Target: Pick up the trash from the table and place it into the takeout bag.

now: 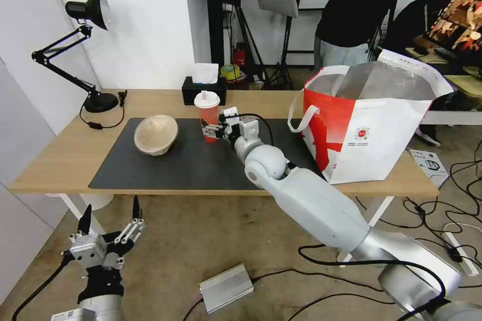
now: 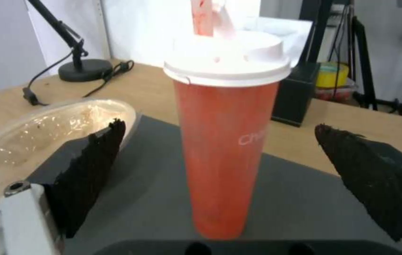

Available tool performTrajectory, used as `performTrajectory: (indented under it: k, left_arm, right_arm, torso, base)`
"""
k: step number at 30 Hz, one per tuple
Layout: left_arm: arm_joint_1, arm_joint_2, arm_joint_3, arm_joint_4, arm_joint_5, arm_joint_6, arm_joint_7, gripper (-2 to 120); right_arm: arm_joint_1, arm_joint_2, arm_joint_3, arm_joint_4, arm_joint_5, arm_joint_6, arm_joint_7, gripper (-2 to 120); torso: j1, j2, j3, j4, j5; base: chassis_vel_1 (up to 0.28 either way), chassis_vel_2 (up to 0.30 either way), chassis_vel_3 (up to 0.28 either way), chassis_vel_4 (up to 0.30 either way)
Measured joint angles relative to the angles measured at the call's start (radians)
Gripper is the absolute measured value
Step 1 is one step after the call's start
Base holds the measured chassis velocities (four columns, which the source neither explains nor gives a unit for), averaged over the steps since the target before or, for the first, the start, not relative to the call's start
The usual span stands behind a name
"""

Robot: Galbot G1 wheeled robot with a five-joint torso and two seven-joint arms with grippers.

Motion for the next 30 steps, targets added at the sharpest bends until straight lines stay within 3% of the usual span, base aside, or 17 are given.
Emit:
performTrajectory:
  k: [30]
  left_arm:
    - [-0.001, 0.002, 0.01, 0.003, -0.001, -0.003, 0.0, 100]
  right_arm:
    - [0.044, 0.098, -0.001, -0.184, -0.021, 0.01, -0.053, 100]
  torso:
    - [0.0, 0.0, 0.0, 0.0, 0.0]
  base:
    - [0.0, 0.0, 0.0, 0.0]
